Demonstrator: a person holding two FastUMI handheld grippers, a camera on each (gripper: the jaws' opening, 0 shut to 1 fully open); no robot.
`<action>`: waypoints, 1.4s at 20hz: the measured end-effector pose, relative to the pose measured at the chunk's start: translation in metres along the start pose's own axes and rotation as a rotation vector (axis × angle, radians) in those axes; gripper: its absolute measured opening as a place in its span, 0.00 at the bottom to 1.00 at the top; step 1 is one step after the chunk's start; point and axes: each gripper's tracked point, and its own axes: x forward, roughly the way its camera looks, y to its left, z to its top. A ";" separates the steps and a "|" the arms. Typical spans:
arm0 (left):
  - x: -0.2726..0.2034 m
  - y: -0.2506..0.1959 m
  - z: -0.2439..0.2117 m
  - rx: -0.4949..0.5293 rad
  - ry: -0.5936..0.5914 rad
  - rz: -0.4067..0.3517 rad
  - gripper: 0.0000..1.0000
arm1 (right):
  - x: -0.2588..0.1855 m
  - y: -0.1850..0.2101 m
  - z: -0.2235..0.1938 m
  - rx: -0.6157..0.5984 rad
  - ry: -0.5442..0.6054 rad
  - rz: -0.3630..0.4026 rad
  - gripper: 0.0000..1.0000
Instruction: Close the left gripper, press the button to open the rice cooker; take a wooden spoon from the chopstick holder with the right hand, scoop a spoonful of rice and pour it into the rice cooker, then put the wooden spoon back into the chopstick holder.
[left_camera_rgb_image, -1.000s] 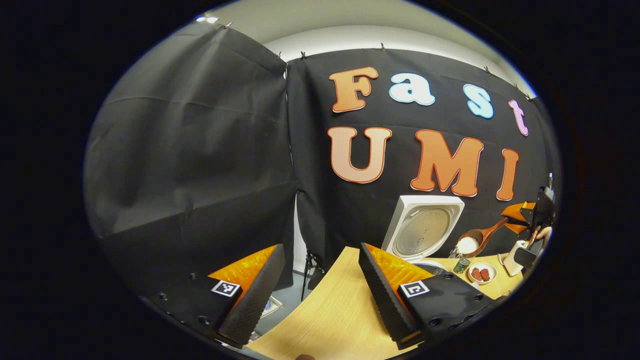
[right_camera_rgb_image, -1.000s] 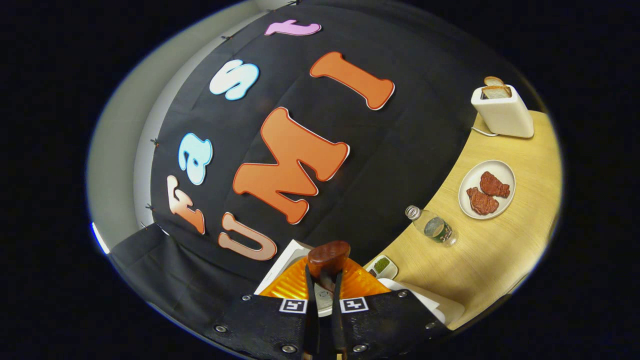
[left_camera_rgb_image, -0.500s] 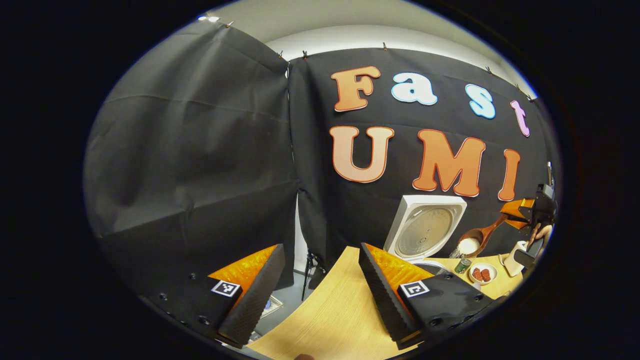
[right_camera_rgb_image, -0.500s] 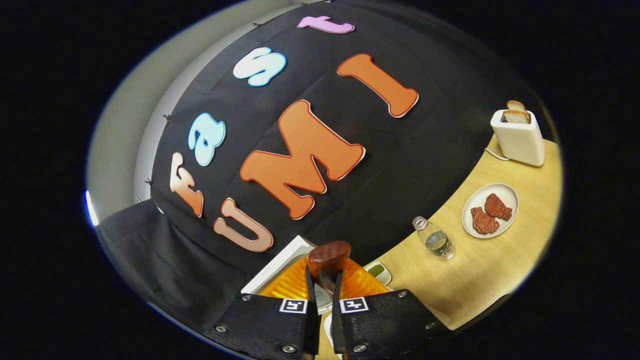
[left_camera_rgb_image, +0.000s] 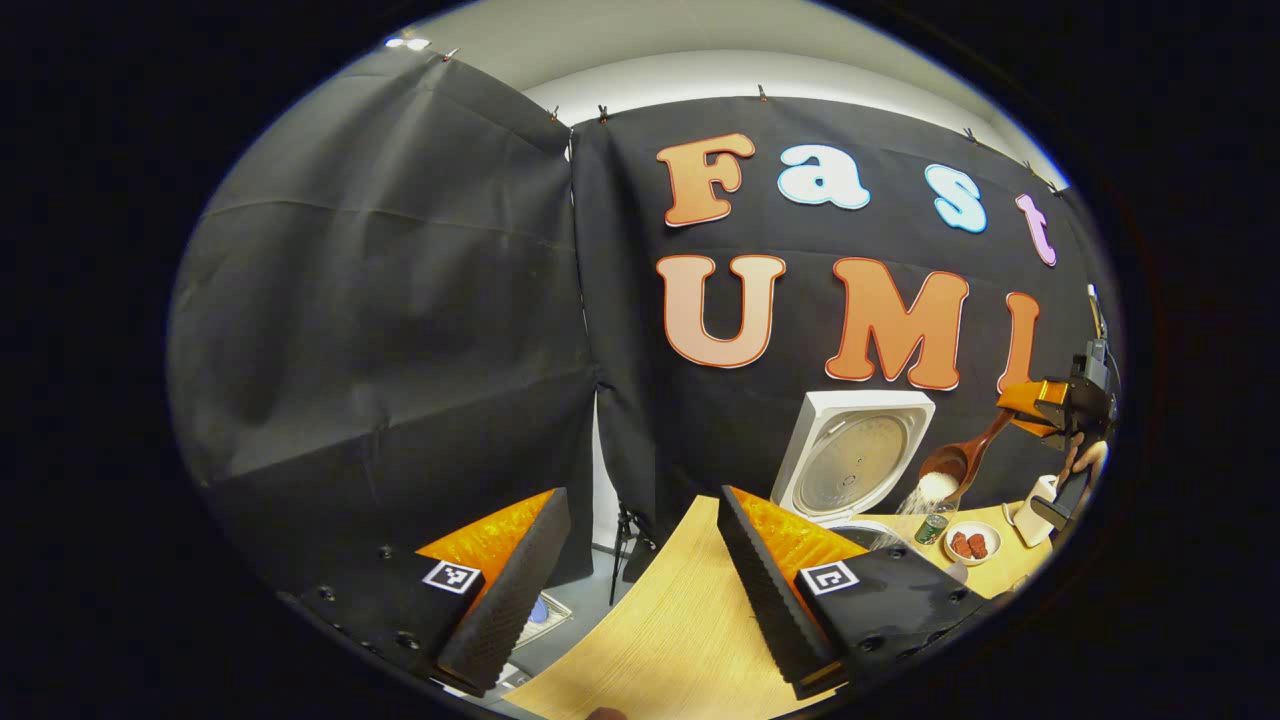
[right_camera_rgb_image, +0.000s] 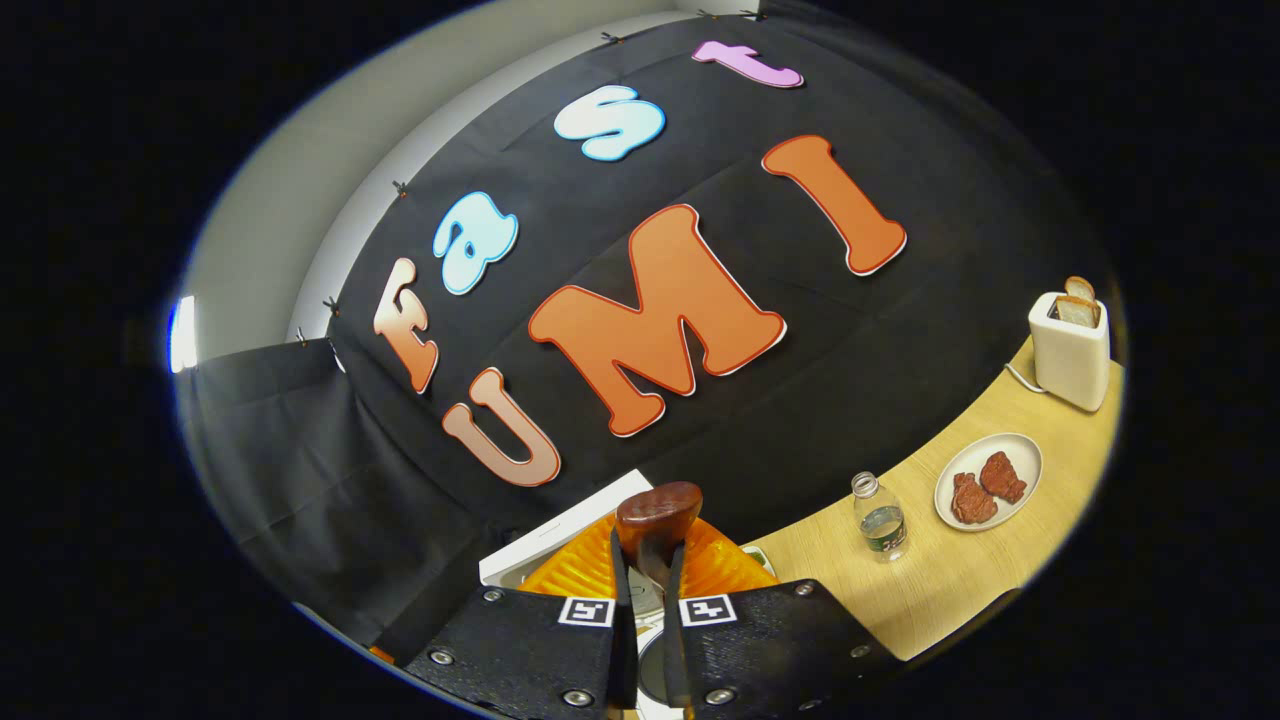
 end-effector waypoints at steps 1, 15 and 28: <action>0.001 0.000 0.000 -0.002 0.000 0.000 1.00 | 0.000 0.003 0.000 -0.012 0.000 0.008 0.09; 0.001 0.008 -0.001 0.007 -0.002 0.006 1.00 | -0.004 0.029 -0.008 -0.202 0.006 0.062 0.10; -0.012 0.013 0.000 0.007 -0.009 0.013 1.00 | -0.018 0.057 -0.040 -0.460 0.032 0.179 0.09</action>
